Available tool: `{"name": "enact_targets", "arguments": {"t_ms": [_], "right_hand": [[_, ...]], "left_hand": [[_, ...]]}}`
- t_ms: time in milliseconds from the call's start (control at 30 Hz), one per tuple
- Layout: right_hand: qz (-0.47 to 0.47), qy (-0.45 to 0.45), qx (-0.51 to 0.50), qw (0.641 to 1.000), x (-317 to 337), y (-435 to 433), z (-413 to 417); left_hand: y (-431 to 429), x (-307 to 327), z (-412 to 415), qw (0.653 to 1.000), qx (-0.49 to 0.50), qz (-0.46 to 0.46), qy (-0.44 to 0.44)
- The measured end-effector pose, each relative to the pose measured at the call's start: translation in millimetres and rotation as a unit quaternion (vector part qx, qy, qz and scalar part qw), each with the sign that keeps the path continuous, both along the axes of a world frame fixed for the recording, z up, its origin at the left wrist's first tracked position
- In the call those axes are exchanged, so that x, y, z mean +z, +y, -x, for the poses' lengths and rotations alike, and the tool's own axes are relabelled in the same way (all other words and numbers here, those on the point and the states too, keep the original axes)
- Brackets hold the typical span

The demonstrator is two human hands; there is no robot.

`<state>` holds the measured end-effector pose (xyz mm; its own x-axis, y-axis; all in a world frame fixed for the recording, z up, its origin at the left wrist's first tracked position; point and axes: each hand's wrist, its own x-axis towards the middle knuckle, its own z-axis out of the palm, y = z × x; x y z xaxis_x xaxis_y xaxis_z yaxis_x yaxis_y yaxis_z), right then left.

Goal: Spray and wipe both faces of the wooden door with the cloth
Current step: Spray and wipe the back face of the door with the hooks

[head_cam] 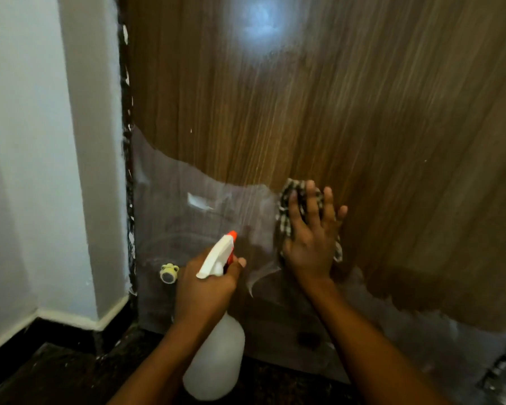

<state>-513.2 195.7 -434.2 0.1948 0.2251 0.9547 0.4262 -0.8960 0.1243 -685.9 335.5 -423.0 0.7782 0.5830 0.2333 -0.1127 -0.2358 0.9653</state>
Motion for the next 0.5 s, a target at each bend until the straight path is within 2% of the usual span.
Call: {"name": "enact_targets", "arguments": {"t_ms": [67, 133, 233, 300, 333, 400, 467, 500], "right_hand": [[0.046, -0.031, 0.020, 0.998, 7.1, 30.5, -3.2], [0.149, -0.051, 0.052, 0.986, -7.4, 46.0, -6.6], [0.311, -0.052, 0.071, 0.946, -43.2, 30.6, -17.6], [0.341, -0.040, 0.052, 0.938, -56.6, 3.7, -20.6], [0.323, -0.025, 0.034, 0.945, -58.0, -9.8, -17.9], [0.218, 0.010, -0.006, 0.976, -47.3, -20.7, -8.5], [0.090, 0.028, -0.019, 0.995, -12.9, 7.9, -1.6], [0.063, 0.026, -0.005, 0.998, 7.4, 34.9, 0.1]], "left_hand": [[12.9, 11.2, -4.1, 1.000, 0.000, 0.006, -0.017], [27.3, 17.3, -10.2, 1.000, 0.003, 0.011, -0.022], [48.5, 19.5, -19.3, 1.000, 0.000, 0.022, -0.007], [57.3, 20.1, -19.2, 1.000, -0.007, 0.023, -0.005], [59.8, 19.3, -17.7, 1.000, -0.007, 0.021, -0.002], [63.8, 20.4, -10.9, 1.000, -0.017, 0.014, 0.015], [74.8, 25.2, -5.4, 1.000, -0.020, 0.016, 0.003], [83.1, 29.3, -2.8, 1.000, -0.012, 0.020, -0.004]]}}
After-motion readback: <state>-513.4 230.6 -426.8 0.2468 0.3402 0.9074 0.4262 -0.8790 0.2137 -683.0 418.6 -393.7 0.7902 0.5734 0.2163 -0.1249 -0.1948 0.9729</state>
